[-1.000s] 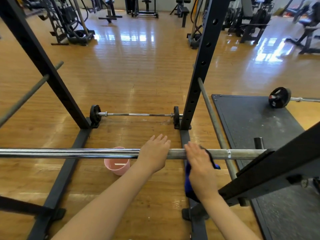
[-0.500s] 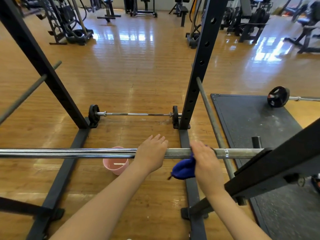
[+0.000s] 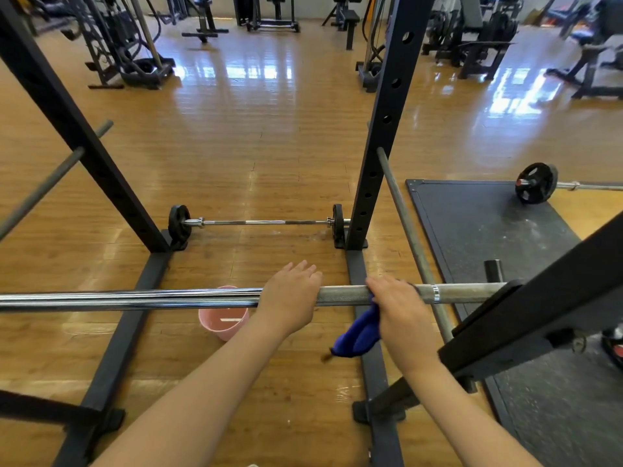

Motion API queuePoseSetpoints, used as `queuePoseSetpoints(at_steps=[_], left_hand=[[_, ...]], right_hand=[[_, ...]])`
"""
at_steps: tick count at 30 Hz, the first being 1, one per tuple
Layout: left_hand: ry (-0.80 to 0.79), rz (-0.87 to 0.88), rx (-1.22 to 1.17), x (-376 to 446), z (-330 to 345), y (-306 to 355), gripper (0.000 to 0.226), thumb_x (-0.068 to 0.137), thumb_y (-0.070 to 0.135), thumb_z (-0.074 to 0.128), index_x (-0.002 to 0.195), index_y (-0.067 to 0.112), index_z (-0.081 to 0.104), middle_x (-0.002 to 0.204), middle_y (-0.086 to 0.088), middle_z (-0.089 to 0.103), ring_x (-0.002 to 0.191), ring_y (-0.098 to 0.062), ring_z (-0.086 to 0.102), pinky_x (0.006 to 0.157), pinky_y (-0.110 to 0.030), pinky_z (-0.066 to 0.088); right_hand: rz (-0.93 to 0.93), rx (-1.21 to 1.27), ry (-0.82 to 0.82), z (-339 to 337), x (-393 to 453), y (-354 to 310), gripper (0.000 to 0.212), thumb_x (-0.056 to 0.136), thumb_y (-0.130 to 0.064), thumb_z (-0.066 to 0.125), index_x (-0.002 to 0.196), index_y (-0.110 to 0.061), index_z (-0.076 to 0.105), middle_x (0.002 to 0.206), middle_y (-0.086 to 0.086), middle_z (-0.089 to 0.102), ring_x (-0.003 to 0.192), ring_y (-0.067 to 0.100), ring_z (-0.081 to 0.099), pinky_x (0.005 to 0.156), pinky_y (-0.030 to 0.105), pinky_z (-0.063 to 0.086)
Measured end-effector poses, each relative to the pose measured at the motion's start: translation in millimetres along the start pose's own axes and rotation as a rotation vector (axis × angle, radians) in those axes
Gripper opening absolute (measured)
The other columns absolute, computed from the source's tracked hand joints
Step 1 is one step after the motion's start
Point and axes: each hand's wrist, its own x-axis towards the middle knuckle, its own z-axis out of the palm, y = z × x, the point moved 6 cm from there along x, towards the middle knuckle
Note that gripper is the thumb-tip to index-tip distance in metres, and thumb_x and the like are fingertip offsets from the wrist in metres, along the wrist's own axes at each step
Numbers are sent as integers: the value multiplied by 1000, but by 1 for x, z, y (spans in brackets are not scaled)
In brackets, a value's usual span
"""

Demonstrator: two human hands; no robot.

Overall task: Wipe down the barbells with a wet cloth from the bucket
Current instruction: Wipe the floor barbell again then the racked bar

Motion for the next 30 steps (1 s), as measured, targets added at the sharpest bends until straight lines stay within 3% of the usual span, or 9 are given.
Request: queuePoseSetpoints(at_steps=[3,5,8,12,14,17,20,25,30], left_hand=[[6,-4,2,0,-1,1,56,91,9,49,145,13,33,153,-4,30,144,-18,21,117,-32,13],[29,3,5,0,1,1,54,91,9,47,144,12,35,152,-4,32,143,-18,22,116,-33,14],[72,5,-9,0,1,0,50,92,10,46,141,13,38,150,-3,36,142,-18,24,116,-32,15],[108,2,21,-5,0,1,51,97,16,43,146,13,31,152,-4,33,143,-18,24,117,-32,12],[111,-1,83,-7,0,1,59,92,16,54,146,9,32,150,-9,36,140,-23,30,116,-38,15],[184,15,154,-10,1,9,75,66,15,80,133,5,50,133,-14,56,126,-30,50,108,-48,27],[184,30,172,-7,-3,28,77,72,17,74,140,7,41,142,-15,45,135,-31,39,111,-51,19],[117,69,221,11,2,37,61,98,8,36,150,3,5,157,-19,7,146,-32,1,115,-44,-6],[-41,117,106,19,7,34,67,90,0,52,148,4,19,156,-15,17,146,-26,8,119,-36,7]], right_hand=[[132,-61,84,-14,-12,24,43,86,-13,35,115,-1,64,117,14,65,112,30,60,101,48,42],[167,-75,127,-6,-11,10,38,85,-9,41,113,0,65,116,15,65,112,31,60,101,48,41],[63,-23,120,23,-1,-38,36,83,2,47,113,-1,65,115,14,65,112,28,60,103,44,41],[-101,8,40,39,5,-60,39,86,-6,42,117,-6,65,120,10,64,115,23,59,105,39,36],[-150,-5,4,28,0,-39,39,84,-2,48,120,-8,62,124,8,62,119,21,56,110,35,32],[-44,-47,52,3,-14,8,39,85,-4,48,123,-7,58,127,9,59,122,23,52,114,33,25],[70,-71,124,-7,-21,27,39,89,-11,38,120,-4,60,124,12,60,118,28,56,109,37,30],[180,-59,207,1,-21,20,38,89,-8,37,115,-1,64,120,16,63,117,31,55,113,31,19],[151,-62,225,12,-15,-12,39,86,-3,38,115,0,64,118,17,63,114,32,58,111,40,27]])
